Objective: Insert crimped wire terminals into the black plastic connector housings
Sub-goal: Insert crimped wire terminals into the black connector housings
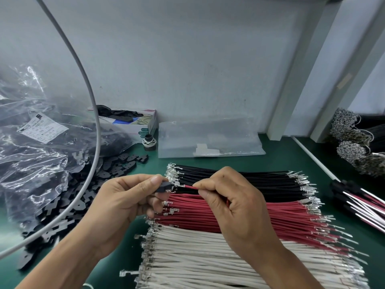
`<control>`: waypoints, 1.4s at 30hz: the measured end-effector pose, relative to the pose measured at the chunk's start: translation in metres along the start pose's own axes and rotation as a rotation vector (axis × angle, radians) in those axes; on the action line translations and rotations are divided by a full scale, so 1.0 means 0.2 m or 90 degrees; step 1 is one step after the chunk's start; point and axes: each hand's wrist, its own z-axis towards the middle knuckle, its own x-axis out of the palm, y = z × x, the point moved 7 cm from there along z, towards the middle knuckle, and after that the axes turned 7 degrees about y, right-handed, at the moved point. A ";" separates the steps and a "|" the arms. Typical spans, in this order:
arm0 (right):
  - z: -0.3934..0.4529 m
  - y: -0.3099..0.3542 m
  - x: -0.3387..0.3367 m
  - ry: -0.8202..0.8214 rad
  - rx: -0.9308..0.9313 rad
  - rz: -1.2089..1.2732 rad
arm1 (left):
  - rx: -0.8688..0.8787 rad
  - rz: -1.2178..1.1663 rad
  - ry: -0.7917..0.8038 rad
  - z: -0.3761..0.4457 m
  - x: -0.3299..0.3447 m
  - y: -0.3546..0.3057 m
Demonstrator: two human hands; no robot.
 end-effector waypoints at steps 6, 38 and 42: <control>-0.01 0.02 0.03 0.011 -0.007 -0.007 | -0.007 -0.003 0.004 -0.01 0.01 -0.01; -0.02 0.04 0.08 0.049 -0.027 -0.085 | 0.117 0.233 0.005 -0.04 0.07 -0.10; -0.01 0.02 0.07 0.088 -0.004 -0.082 | 0.113 0.288 0.048 -0.04 0.11 -0.08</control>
